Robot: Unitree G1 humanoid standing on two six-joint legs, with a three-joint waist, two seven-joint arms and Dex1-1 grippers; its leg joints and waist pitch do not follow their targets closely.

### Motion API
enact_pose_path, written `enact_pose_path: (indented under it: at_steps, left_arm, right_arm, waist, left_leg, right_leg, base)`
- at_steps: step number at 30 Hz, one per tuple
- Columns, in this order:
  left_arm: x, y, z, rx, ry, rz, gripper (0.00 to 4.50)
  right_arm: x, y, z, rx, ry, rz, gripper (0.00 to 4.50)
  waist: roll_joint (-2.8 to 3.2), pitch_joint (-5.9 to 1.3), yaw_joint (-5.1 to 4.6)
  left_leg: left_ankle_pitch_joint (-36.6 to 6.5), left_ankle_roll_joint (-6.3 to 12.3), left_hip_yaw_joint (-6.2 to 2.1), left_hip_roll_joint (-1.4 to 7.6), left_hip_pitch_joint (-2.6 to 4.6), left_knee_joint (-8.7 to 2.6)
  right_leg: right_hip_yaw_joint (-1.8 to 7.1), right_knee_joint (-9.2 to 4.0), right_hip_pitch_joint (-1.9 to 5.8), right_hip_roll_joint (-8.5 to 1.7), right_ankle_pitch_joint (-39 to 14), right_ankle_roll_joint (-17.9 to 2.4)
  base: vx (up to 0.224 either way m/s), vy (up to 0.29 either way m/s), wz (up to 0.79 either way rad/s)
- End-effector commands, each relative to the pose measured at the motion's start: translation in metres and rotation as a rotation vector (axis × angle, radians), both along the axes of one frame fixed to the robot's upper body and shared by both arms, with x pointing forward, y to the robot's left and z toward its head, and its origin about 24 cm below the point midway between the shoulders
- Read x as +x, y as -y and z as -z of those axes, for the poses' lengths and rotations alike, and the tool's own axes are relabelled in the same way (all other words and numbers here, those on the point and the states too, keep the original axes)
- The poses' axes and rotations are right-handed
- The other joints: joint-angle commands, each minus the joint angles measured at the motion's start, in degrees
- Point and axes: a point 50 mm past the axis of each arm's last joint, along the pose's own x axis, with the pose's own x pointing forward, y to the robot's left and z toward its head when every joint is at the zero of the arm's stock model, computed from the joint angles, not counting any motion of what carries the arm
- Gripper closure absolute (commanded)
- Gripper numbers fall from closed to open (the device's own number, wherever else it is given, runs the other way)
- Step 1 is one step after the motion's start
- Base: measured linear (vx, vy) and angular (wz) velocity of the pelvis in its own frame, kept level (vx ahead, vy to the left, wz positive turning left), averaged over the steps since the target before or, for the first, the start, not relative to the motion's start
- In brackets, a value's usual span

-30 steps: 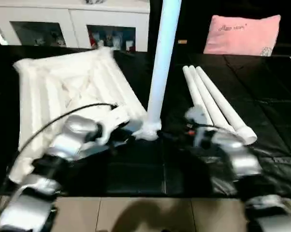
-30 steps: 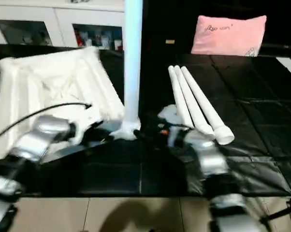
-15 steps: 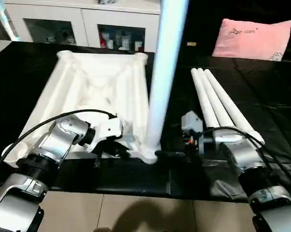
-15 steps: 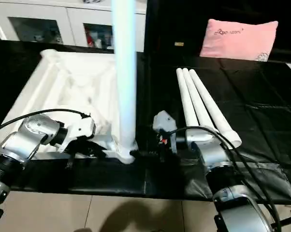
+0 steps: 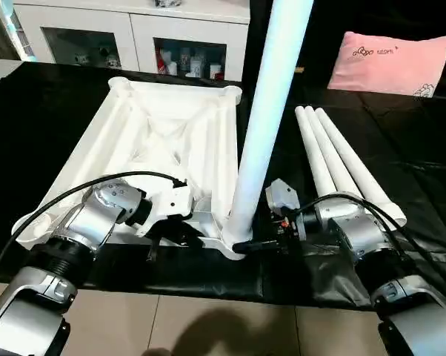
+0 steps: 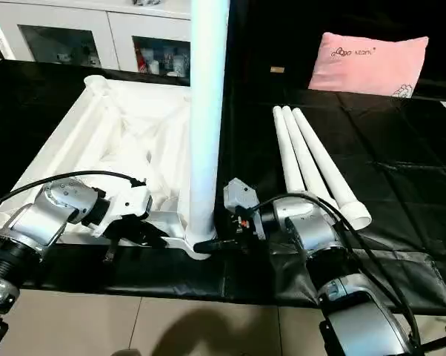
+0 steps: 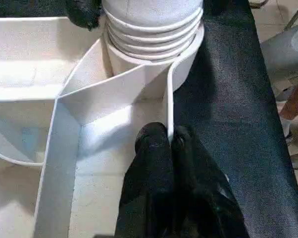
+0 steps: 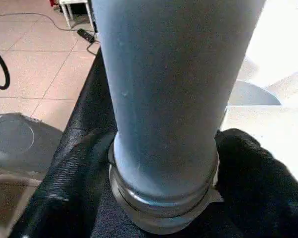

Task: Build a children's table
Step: Rotate leg to tighten

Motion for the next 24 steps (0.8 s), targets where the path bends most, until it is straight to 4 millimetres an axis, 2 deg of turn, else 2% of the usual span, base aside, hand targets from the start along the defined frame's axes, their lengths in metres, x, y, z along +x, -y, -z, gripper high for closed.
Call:
enact_pose_path:
  at_steps: [1, 7, 10, 13, 14, 18, 19, 20, 22, 24]
  left_arm:
    - [-0.006, 0.010, 0.006, 0.025, -0.030, 0.080, 4.50]
    - [-0.006, 0.009, 0.007, 0.027, -0.034, 0.082, 4.50]
    - [-0.006, 0.008, 0.007, 0.030, -0.038, 0.080, 4.50]
    - [-0.005, 0.007, 0.007, 0.021, -0.046, 0.061, 4.50]
    - [-0.005, 0.007, 0.007, 0.021, -0.046, 0.061, 4.50]
    - [-0.001, 0.009, 0.005, -0.014, -0.055, -0.037, 4.50]
    - [0.003, 0.012, 0.004, -0.032, -0.040, -0.097, 4.50]
    - [0.009, 0.017, 0.000, -0.070, -0.020, -0.198, 4.50]
    - [0.014, 0.021, -0.002, -0.094, -0.009, -0.267, 4.50]
    - [0.023, 0.032, -0.007, -0.161, 0.008, -0.420, 4.50]
  right_arm:
    - [0.002, 0.000, -0.004, 0.003, 0.015, -0.022, 1.32]
    - [0.000, 0.001, -0.002, 0.009, -0.019, -0.046, 1.69]
    - [-0.003, 0.000, 0.000, 0.015, -0.035, -0.060, 1.71]
    - [-0.005, 0.000, 0.002, 0.019, -0.053, -0.062, 1.75]
    - [-0.005, 0.000, 0.002, 0.019, -0.053, -0.062, 1.75]
    - [-0.006, 0.000, 0.010, 0.013, -0.093, 0.016, 1.75]
    - [-0.005, -0.002, 0.016, -0.022, -0.102, 0.087, 1.75]
    - [-0.003, -0.007, 0.023, -0.057, -0.110, 0.171, 1.75]
    - [-0.003, -0.010, 0.028, -0.082, -0.114, 0.224, 1.75]
    - [0.002, -0.029, 0.032, -0.023, -0.167, 0.375, 1.76]
  waist:
    - [0.22, -3.84, -0.28]
    - [0.45, -3.91, -0.22]
    - [0.65, -3.94, -0.21]
    - [0.58, -3.88, -0.18]
    - [0.75, -3.87, -0.19]
    - [0.78, -3.81, -0.14]
    - [0.81, -3.75, -0.19]
    - [0.99, -3.59, -0.30]
    - [0.76, -3.15, -0.72]
    - [0.76, -2.77, -1.24]
  left_leg:
    - [-3.6, 3.72, 1.12, 0.25, -0.67, -3.47]
    - [-3.8, 3.68, 1.09, 0.26, -0.69, -3.43]
    - [-3.7, 3.76, 1.08, 0.25, -0.71, -3.39]
    - [-4.4, 3.49, 1.05, 0.28, -0.69, -3.46]
    - [-4.7, 3.30, 1.04, 0.29, -0.62, -3.50]
    - [-4.9, 2.84, 0.98, 0.27, -0.61, -3.56]
    - [-5.3, 2.75, 0.98, 0.25, -0.60, -3.59]
    - [-6.2, 2.22, 0.97, 0.20, -0.48, -3.68]
    - [-8.7, 0.85, 0.91, -0.02, -0.33, -3.94]
    - [-11.8, 0.08, 0.63, -0.24, -0.12, -4.21]
  right_leg:
    - [2.77, -3.30, 4.06, -3.82, -4.3, -13.2]
    - [2.74, -3.27, 4.11, -3.80, -3.6, -13.6]
    - [2.71, -3.20, 4.13, -3.76, -2.5, -13.9]
    - [2.71, -3.32, 4.14, -3.81, -3.7, -13.8]
    - [2.70, -3.36, 4.09, -3.78, -4.1, -13.8]
    - [2.69, -3.43, 4.14, -3.80, -4.5, -13.7]
    - [2.69, -3.52, 4.11, -3.74, -5.1, -13.5]
    - [2.71, -3.75, 3.98, -3.77, -6.8, -13.2]
    - [2.74, -4.46, 4.01, -3.77, -12.7, -11.6]
    - [2.61, -5.52, 3.85, -3.97, -22.8, -8.4]
  base:
    - [0.000, 0.000, 0.00]
    - [0.000, 0.000, 0.00]
    - [0.000, 0.000, 0.00]
    - [0.000, 0.000, 0.00]
    - [0.000, 0.000, 0.00]
    - [0.000, 0.000, 0.00]
    - [0.000, 0.000, 0.00]
    - [0.000, 0.000, 0.00]
    - [0.000, 0.000, 0.00]
    - [0.000, 0.000, 0.00]
